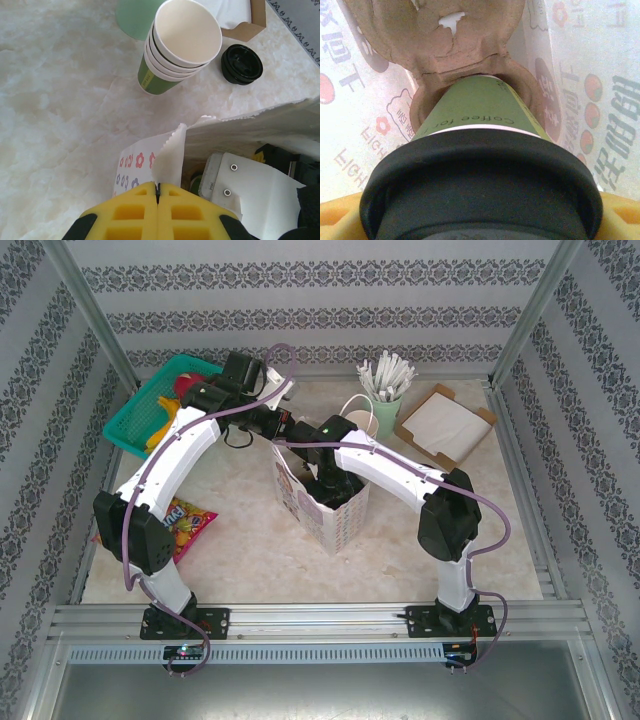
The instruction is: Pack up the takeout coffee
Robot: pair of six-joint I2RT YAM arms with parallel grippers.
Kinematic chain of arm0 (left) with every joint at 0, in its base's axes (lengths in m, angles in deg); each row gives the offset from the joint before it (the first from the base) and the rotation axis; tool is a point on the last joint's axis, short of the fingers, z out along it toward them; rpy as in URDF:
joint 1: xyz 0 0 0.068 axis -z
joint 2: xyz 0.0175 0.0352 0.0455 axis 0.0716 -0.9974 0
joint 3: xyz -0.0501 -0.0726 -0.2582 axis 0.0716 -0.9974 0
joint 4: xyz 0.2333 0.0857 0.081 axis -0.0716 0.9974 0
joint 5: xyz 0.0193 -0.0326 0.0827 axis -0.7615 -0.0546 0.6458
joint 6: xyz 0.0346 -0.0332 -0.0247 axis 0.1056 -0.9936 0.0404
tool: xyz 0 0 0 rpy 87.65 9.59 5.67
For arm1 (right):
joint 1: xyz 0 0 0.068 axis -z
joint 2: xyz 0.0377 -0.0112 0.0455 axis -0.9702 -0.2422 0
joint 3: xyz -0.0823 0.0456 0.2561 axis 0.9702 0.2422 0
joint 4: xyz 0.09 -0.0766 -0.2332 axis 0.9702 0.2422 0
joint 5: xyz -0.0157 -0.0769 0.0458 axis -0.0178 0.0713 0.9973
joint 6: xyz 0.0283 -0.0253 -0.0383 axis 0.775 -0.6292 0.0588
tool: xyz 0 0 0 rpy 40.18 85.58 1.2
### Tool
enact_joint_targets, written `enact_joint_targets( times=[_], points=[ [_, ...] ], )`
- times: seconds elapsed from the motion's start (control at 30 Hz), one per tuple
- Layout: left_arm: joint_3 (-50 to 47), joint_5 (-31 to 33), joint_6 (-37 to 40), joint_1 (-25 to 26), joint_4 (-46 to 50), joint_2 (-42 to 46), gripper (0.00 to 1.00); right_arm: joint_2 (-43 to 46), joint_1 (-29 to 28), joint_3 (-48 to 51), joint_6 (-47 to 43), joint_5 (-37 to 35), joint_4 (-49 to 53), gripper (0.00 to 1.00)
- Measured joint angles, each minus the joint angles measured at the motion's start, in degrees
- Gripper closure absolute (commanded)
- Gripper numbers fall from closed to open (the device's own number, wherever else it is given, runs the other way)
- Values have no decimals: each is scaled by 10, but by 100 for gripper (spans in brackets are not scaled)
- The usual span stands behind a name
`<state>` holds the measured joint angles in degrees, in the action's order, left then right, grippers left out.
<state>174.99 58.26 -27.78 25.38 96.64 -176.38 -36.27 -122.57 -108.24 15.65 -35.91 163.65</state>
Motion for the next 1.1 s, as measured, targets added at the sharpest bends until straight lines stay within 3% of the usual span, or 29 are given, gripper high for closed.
enact_joint_targets(
  times=[1.1],
  points=[
    [0, 0, 0, 0, 0, 0, 100, 5, 0, 10, 11, 0, -1, 33]
  ],
)
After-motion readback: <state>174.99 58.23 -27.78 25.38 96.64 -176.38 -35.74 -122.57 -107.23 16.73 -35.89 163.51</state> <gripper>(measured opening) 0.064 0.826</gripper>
